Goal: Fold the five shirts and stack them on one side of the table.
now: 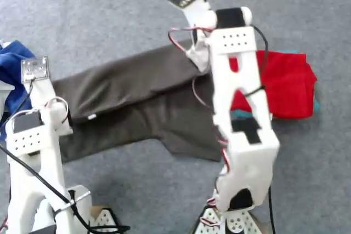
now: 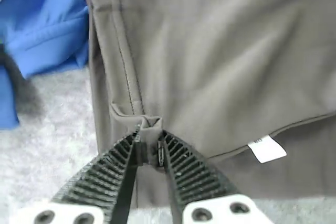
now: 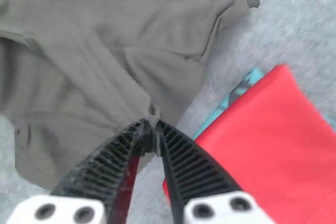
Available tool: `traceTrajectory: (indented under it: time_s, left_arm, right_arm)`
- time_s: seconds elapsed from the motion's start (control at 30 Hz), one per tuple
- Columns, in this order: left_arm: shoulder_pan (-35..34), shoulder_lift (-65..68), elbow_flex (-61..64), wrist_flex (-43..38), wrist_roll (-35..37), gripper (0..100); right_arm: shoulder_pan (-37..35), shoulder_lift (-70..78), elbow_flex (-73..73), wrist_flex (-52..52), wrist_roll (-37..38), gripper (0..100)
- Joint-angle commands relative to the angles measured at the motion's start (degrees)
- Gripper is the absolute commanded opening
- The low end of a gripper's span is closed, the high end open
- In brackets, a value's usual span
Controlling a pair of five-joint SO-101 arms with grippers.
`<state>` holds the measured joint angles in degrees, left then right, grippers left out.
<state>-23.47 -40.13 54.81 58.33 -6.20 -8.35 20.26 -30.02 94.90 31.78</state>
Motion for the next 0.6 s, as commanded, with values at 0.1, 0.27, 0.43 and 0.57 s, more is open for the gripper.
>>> traceTrajectory:
  time_s: [0.1, 0.27, 0.43, 0.57]
  left_arm:
    - [-1.0, -1.8, 5.7, -0.5, -0.8, 3]
    - [-2.7, -1.8, 5.8, 3.8, -0.8, 3]
    - [-3.3, -1.8, 6.0, 5.1, -1.6, 3]
    - [-3.3, -1.9, 5.7, 7.7, -3.5, 3]
  right_arm:
    - [1.8, -19.0, 26.9, -11.6, 0.8, 1.5]
    - [1.9, -30.1, 41.9, -16.2, 0.8, 1.5]
    - [2.5, -39.8, 53.7, -19.9, 0.8, 1.5]
    - [6.1, -44.4, 56.7, -19.7, 1.0, 1.5]
